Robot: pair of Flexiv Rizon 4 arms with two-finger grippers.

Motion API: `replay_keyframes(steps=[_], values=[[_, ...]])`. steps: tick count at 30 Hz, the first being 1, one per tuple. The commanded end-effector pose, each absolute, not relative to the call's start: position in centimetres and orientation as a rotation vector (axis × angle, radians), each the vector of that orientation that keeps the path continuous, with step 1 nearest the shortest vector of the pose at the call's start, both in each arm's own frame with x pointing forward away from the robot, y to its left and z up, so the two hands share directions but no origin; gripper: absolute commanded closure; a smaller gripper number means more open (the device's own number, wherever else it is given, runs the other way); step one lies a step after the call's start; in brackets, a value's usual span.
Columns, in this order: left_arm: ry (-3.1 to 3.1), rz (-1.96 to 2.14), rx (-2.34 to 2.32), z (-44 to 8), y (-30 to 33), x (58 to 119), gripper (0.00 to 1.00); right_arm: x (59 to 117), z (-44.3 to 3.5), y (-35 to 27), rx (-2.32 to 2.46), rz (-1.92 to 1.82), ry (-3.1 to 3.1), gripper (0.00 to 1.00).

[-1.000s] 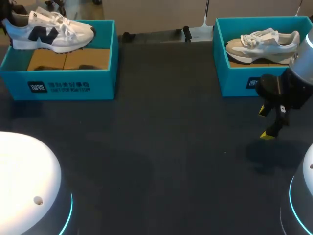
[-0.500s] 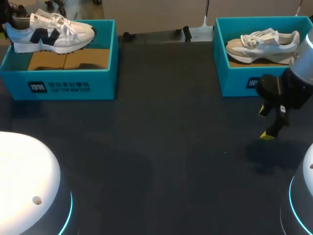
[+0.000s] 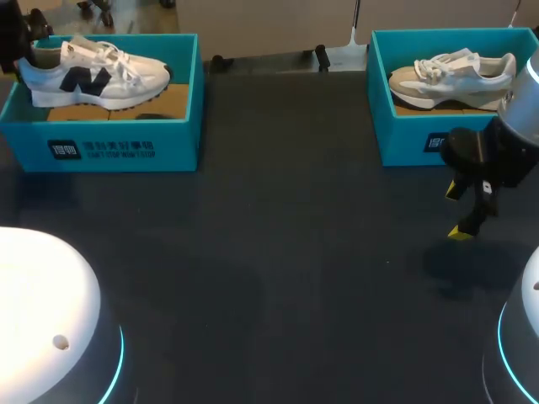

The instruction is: Take the shoe out of the shoebox, open the shoe tongue, remove and reinsert the insole, then place the shoe into the shoebox

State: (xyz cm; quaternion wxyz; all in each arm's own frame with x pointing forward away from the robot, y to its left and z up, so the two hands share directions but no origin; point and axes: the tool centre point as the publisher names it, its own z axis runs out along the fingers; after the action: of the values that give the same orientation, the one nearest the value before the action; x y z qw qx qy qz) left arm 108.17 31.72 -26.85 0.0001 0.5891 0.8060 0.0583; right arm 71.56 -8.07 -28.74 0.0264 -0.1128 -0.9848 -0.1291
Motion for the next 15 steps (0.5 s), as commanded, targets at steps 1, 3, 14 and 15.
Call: replay_keyframes(steps=[1, 3, 14, 15], values=[[2.525, 0.188, 1.847, -26.6, 31.8, 107.8, 1.00, 71.5, -28.8, -8.1, -0.349, -0.396, -3.045, 0.00], [2.525, 0.188, 1.847, -26.6, 31.8, 107.8, 1.00, 71.5, -28.8, -8.1, -0.349, -0.396, -3.045, 0.00], [2.488, 0.247, 1.867, -30.0, 31.9, 108.9, 1.00, 71.5, -28.8, -8.1, -0.349, -0.396, -3.045, 0.00], [2.486, 0.257, 1.868, -30.6, 32.0, 109.1, 1.00, 71.5, -28.8, -8.1, -0.349, -0.396, -3.045, 0.00]])
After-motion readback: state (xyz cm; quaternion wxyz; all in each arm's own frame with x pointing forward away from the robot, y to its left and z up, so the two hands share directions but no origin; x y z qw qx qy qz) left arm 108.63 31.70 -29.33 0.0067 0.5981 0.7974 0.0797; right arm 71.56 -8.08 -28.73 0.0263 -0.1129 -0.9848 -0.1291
